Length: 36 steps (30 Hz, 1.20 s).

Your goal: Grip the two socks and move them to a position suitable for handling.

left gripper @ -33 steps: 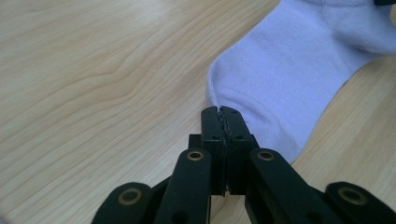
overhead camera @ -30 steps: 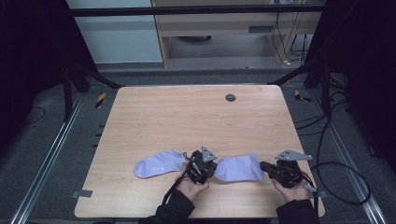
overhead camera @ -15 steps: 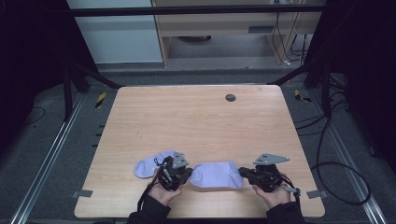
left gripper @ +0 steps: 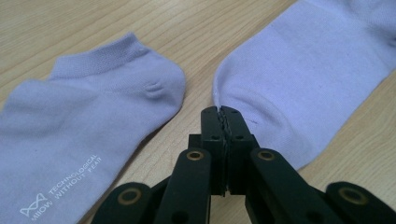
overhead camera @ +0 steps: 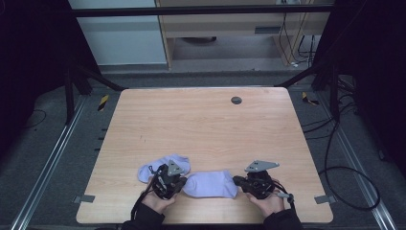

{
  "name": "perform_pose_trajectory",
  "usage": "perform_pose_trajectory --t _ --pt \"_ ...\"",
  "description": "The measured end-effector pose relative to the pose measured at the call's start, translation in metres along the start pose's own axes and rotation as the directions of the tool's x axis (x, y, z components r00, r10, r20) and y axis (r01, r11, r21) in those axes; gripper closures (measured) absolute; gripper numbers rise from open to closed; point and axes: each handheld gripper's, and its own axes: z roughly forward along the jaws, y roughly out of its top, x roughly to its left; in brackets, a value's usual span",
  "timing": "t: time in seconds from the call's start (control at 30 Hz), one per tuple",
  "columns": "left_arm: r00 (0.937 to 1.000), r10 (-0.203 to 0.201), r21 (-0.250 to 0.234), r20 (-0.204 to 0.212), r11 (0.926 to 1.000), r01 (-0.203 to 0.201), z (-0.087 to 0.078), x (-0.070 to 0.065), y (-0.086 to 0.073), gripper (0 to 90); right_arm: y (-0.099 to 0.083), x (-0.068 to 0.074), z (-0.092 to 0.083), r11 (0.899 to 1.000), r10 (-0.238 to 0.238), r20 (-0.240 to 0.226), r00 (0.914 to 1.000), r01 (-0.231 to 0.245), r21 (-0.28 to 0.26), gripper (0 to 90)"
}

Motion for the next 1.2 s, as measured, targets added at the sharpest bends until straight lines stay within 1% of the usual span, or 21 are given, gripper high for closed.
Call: perform_pose_trajectory --t 0.17,0.2,0.3,0.4,0.47,0.53,0.6,0.63,0.67,0.73,0.8,0.9,0.97,1.03,1.07,1.13,1.2 --pt "1.0000 0.008 0.029 -0.003 0.9996 -0.008 0.006 -0.001 -0.002 88.0 -0.004 -0.001 0.006 1.000 0.008 0.005 1.0000 -0.008 0.027 86.0" --pt "1.0000 0.004 0.032 -0.002 0.9995 -0.004 0.007 -0.001 -0.003 87.4 -0.004 -0.002 0.007 1.000 -0.005 0.011 0.9999 0.004 0.029 85.8" --pt "0.9999 0.004 0.026 -0.010 0.9996 -0.004 0.006 0.000 -0.003 82.8 -0.005 -0.001 0.008 0.999 -0.007 0.021 0.9998 0.006 0.039 84.7" --pt "0.9998 0.001 0.001 -0.018 1.0000 -0.001 0.002 0.001 -0.003 77.1 -0.005 -0.001 0.009 0.999 -0.016 0.033 0.9993 0.014 0.037 82.0" --pt "0.9999 -0.003 -0.019 -0.017 0.9998 0.002 -0.003 0.002 -0.003 74.1 -0.005 -0.002 0.007 1.000 -0.016 0.041 0.9990 0.015 0.019 78.7" --pt "0.9998 -0.007 -0.038 -0.020 0.9992 0.006 -0.008 0.004 -0.001 72.3 -0.004 -0.003 0.005 1.000 -0.009 0.047 0.9989 0.009 0.004 77.6" --pt "0.9997 -0.012 -0.069 -0.023 0.9975 0.010 -0.014 0.007 0.000 68.9 -0.001 -0.003 0.002 1.000 0.000 0.052 0.9987 0.000 -0.018 76.3" --pt "0.9996 -0.016 -0.087 -0.024 0.9961 0.014 -0.018 0.008 0.000 67.2 0.000 -0.003 0.001 1.000 -0.004 0.058 0.9983 0.005 -0.023 75.9" --pt "0.9994 -0.018 -0.098 -0.029 0.9950 0.016 -0.020 0.010 0.000 63.9 0.002 -0.003 -0.001 0.999 -0.001 0.060 0.9982 0.003 -0.037 75.3" --pt "0.9989 -0.023 -0.110 -0.040 0.9938 0.018 -0.024 0.013 0.000 61.4 0.007 -0.003 -0.003 0.998 0.002 0.061 0.9982 0.001 -0.060 74.8" --pt "0.9977 -0.034 -0.124 -0.058 0.9919 0.026 -0.028 0.020 -0.001 58.6 0.012 -0.003 -0.004 0.997 0.013 0.061 0.9981 -0.008 -0.081 74.0" --pt "0.9944 -0.057 -0.144 -0.089 0.9887 0.044 -0.033 0.030 -0.004 53.4 0.020 0.002 -0.002 0.995 0.008 0.065 0.9978 -0.001 -0.105 71.4" --pt "0.9915 -0.069 -0.151 -0.110 0.9871 0.052 -0.036 0.038 -0.008 50.5 0.027 0.007 -0.001 0.992 0.017 0.046 0.9988 -0.011 -0.129 70.4" --pt "0.9892 -0.083 -0.155 -0.120 0.9858 0.064 -0.039 0.044 -0.011 49.2 0.031 0.011 0.002 0.990 0.012 0.042 0.9990 -0.006 -0.140 69.1" --pt "0.9873 -0.098 -0.162 -0.125 0.9838 0.077 -0.041 0.049 -0.014 48.8 0.033 0.013 0.003 0.990 0.010 0.040 0.9991 -0.004 -0.140 68.6" --pt "0.9844 -0.109 -0.163 -0.138 0.9830 0.086 -0.043 0.056 -0.017 47.5 0.039 0.018 0.008 0.990 -0.001 0.042 0.9991 0.007 -0.143 67.4" --pt "0.9805 -0.128 -0.169 -0.149 0.9803 0.102 -0.045 0.063 -0.021 45.9 0.044 0.022 0.012 0.989 -0.005 0.044 0.9990 0.011 -0.145 65.7"
